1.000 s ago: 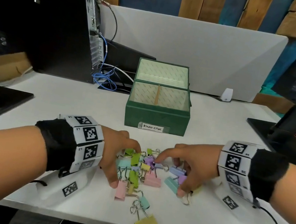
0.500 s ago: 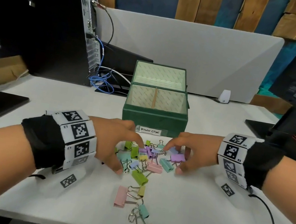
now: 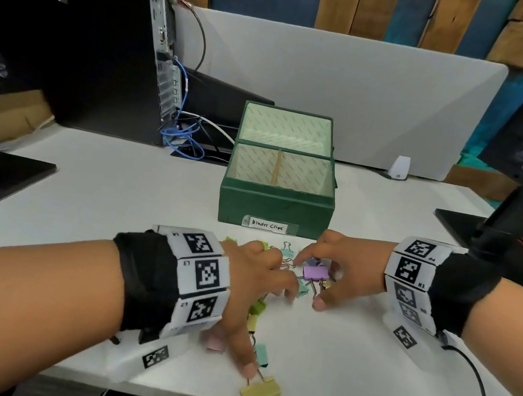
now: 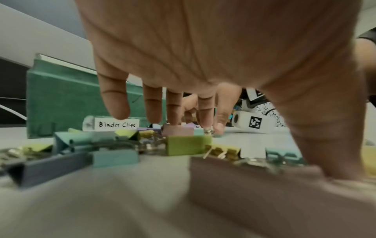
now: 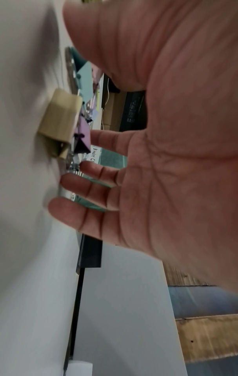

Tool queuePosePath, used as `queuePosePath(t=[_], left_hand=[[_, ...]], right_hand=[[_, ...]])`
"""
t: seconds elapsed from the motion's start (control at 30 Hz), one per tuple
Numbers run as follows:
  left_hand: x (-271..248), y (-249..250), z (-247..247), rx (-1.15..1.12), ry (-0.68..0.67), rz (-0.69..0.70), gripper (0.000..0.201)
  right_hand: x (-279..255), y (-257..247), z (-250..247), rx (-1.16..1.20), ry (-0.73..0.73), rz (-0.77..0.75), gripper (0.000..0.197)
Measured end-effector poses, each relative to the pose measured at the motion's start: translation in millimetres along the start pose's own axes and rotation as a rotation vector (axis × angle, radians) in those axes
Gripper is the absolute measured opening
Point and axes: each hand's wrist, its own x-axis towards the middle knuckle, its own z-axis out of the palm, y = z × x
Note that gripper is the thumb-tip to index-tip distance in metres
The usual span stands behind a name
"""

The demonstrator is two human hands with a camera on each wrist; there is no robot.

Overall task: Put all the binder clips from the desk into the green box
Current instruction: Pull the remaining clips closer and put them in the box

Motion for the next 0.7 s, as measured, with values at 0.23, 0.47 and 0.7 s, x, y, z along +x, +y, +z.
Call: queuePosePath(t=[0.23, 0.47, 0.7], left_hand=[[9.3, -27.1, -9.2, -0.025, 0.024, -0.102, 0.076], [4.2, -29.3, -12.4, -0.176, 0.043, 0.065, 0.051], [4.2, -14.7, -8.1, -0.119, -0.044, 0.145, 0.034]], right_hand=[[1.8, 8.7, -2.0, 0.031, 0.013, 0.009, 0.061], [10.2, 12.9, -4.6, 0.087, 0.177, 0.031, 0.033], [13.7, 14.5, -0.7, 0.13, 0.125, 0.049, 0.048]])
